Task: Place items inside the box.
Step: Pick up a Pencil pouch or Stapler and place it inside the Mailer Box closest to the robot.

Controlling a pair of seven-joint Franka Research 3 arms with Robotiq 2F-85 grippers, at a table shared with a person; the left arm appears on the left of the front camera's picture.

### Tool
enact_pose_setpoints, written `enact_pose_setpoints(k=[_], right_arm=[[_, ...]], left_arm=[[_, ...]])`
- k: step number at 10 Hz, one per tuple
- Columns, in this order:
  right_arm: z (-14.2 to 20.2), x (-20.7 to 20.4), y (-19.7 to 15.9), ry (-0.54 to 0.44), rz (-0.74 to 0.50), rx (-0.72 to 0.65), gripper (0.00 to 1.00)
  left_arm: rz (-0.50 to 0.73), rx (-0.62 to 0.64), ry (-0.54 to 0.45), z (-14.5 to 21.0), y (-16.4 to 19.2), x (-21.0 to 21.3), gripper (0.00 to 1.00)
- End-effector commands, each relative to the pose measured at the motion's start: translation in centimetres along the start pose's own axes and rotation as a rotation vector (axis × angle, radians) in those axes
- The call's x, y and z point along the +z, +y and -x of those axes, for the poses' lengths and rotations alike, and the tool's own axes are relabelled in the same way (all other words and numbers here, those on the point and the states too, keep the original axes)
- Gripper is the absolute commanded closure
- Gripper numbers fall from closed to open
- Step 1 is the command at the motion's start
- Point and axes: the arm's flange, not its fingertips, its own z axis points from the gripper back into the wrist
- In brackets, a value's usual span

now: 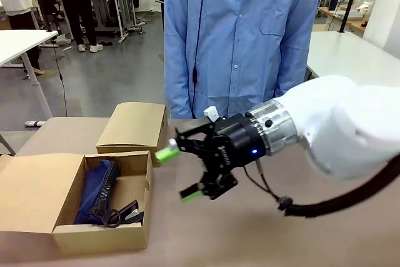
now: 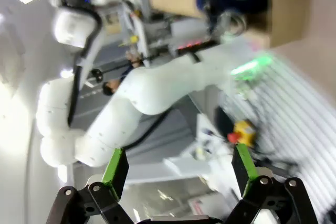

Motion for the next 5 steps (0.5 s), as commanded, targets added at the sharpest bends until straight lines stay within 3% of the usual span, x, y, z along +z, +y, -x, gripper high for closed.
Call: enact_pose_setpoints(k=[1, 2, 5], right_arm=[[-2.2, 5.0, -0.5, 0.090, 0.155, 0.046, 0.00], [-1.3, 6.4, -1.4, 0.030, 0.187, -0.015, 0.00], [4.5, 10.6, -6.0, -0.227, 0.004, -0.080, 0.00]], left_arm=[[0.024, -0.018, -0.019, 0.3, -0.1, -0.2, 0.00], [0.024, -0.018, -0.019, 0.3, -0.1, -0.2, 0.00], [0.024, -0.018, -0.019, 0.3, -0.1, -0.2, 0.00]])
